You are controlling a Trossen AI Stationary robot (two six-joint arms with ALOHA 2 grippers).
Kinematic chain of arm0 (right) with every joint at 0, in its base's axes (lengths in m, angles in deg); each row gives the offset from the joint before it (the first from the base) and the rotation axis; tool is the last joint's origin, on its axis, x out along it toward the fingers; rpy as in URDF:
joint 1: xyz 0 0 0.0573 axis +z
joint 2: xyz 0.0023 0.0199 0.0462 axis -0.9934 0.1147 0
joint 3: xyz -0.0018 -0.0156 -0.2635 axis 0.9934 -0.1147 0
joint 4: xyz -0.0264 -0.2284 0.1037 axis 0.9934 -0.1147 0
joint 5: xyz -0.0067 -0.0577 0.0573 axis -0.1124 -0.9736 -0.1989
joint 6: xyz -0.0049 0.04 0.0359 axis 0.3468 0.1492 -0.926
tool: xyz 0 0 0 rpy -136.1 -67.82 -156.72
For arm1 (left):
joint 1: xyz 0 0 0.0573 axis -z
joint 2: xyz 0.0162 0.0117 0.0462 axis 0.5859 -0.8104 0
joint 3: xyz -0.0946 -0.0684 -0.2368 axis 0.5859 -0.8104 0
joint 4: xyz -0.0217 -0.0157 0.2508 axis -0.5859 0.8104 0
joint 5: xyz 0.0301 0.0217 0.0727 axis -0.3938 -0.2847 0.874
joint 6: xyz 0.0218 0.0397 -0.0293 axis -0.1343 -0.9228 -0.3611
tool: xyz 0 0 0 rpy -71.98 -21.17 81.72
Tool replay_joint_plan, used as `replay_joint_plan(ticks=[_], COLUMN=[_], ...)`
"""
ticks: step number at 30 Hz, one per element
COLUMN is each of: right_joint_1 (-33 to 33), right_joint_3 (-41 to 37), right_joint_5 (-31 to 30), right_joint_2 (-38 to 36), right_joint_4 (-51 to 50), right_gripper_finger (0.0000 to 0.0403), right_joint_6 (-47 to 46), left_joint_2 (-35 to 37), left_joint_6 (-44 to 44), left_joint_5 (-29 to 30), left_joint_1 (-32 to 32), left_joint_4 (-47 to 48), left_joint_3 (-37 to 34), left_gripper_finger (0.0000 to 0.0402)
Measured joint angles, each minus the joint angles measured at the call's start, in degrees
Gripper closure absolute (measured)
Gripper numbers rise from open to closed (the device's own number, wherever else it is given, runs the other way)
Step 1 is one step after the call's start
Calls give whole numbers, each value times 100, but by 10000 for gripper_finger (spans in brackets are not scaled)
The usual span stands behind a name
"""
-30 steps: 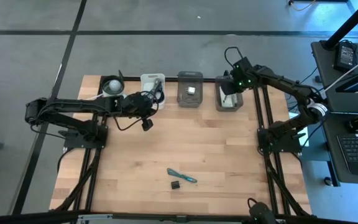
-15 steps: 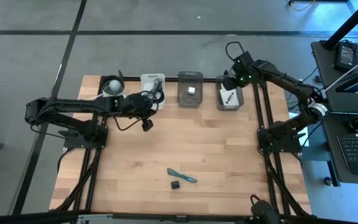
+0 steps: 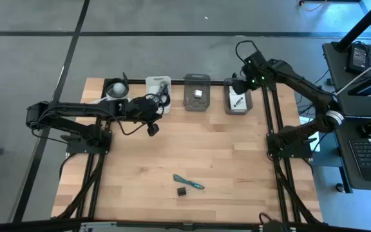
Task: Pick and place items into bin
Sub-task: Put the blue patterned charger cable into the white bin
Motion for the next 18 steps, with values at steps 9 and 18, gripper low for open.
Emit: replay_joint_plan(ticks=[9,18], right_joint_1=[1462,3457], right_joint_3=[-660,-2408], right_joint_5=[346,354], right_joint_2=[-1923,-3460], right_joint_4=[749,2217], right_gripper_finger=[273,336], right_joint_6=[-431,-1448], left_joint_2=[0,0], left_joint_6=[-251,-1305], left_joint_5=[0,-345], left_joint_1=[0,318], left_joint_4=[-130,-1075], left_joint_3=[0,0], left_gripper_finger=[399,399])
